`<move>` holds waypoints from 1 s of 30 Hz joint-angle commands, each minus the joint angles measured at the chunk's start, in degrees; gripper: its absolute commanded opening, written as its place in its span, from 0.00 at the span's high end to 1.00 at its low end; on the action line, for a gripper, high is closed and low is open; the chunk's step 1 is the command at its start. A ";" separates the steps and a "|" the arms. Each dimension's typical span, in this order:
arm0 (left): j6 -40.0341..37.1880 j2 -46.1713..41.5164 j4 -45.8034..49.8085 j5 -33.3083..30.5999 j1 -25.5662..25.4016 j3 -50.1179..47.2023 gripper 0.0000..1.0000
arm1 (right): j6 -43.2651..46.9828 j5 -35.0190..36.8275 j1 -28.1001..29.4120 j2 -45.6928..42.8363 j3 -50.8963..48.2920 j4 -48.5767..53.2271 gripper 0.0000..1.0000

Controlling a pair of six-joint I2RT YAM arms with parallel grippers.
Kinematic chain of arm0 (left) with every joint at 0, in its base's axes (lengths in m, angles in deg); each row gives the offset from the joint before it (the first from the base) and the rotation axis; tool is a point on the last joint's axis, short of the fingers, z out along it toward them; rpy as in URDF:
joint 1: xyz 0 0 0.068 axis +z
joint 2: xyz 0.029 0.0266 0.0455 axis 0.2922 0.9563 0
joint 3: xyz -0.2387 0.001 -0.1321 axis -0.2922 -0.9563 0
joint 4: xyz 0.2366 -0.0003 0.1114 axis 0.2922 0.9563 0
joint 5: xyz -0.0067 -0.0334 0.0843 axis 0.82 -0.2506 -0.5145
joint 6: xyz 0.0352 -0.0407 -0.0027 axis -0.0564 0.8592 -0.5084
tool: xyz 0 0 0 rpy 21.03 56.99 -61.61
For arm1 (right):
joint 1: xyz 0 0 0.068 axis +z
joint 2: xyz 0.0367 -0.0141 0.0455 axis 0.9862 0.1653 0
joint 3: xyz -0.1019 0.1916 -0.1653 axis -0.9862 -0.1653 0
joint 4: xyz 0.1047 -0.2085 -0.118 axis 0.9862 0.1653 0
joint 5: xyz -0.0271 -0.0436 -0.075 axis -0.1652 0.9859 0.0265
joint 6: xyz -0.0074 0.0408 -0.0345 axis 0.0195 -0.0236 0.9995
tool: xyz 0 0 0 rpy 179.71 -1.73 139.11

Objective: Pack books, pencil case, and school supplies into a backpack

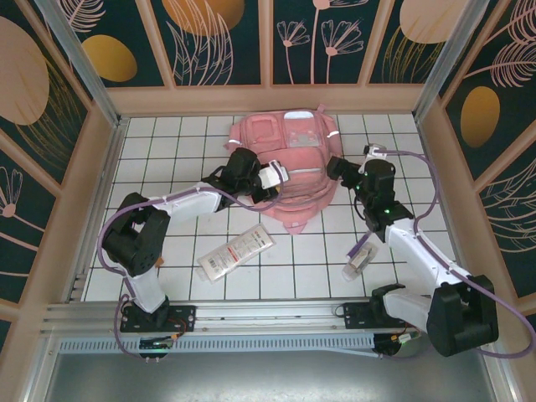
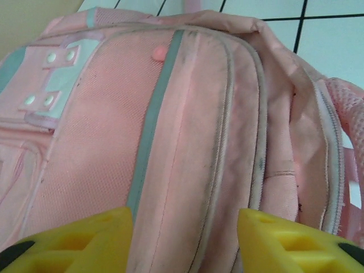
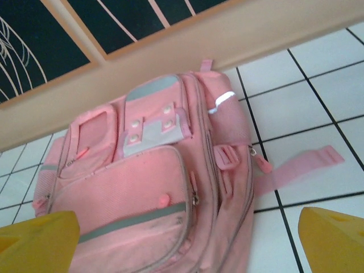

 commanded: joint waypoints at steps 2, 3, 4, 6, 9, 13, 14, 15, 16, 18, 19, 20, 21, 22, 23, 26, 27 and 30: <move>-3.79 3.41 2.13 1.03 -0.04 4.22 0.45 | -2.28 -3.61 -1.42 0.91 1.65 3.11 0.01; -4.64 4.35 2.56 0.27 0.01 4.96 0.44 | -4.22 -3.81 -2.05 2.75 3.04 4.79 0.02; -5.04 5.29 2.76 -0.80 -0.04 5.75 0.44 | -6.32 -5.88 -2.59 4.83 4.60 6.97 0.04; -6.11 7.20 3.31 -3.50 0.01 7.18 0.44 | -9.12 -5.83 -3.42 8.10 6.86 9.97 0.06; -9.33 10.22 4.92 -5.24 0.05 8.61 0.42 | -10.05 -7.19 -4.24 10.24 7.62 9.44 0.07; -9.21 11.53 5.10 -3.41 -0.02 8.66 0.39 | -10.16 -10.10 -4.87 12.98 9.97 9.54 0.07; -7.90 11.93 4.21 -4.49 -0.02 8.72 0.39 | -10.12 -10.67 -4.87 13.50 10.35 9.26 0.07; -6.85 12.70 3.94 -5.99 -0.02 9.18 0.39 | -10.29 -11.39 -4.83 13.84 10.40 8.69 0.07; -5.96 13.43 3.55 -7.68 0.02 9.69 0.39 | -10.46 -11.91 -4.85 14.02 10.22 8.10 0.07; -5.03 14.70 3.48 -8.18 0.01 10.75 0.39 | -11.03 -12.84 -4.85 14.50 9.78 6.94 0.07; -5.47 14.85 3.92 -6.64 0.06 10.79 0.38 | -11.25 -13.03 -4.83 14.68 9.67 6.82 0.07; -6.06 14.66 4.80 -4.20 0.02 10.86 0.37 | -11.39 -13.04 -4.85 14.91 9.56 6.97 0.07; -6.22 14.14 4.91 -1.99 0.01 10.49 0.34 | -11.39 -13.04 -4.86 15.04 9.58 7.23 0.07; -6.24 13.59 4.77 -0.17 0.04 9.88 0.33 | -11.14 -13.04 -4.79 15.13 9.58 7.44 0.07; -6.43 12.88 4.28 1.08 0.03 8.89 0.32 | -10.83 -13.04 -4.83 15.01 9.53 7.63 0.07; -6.54 11.70 3.85 2.94 0.01 7.65 0.32 | -9.67 -13.70 -4.88 15.42 9.47 8.25 0.07; -7.08 11.73 4.62 3.93 -0.02 7.74 0.33 | -9.35 -14.24 -4.91 15.93 9.72 8.58 0.07; -7.94 11.66 6.47 6.41 0.02 8.77 0.33 | -9.03 -15.84 -4.91 17.13 10.49 9.23 0.07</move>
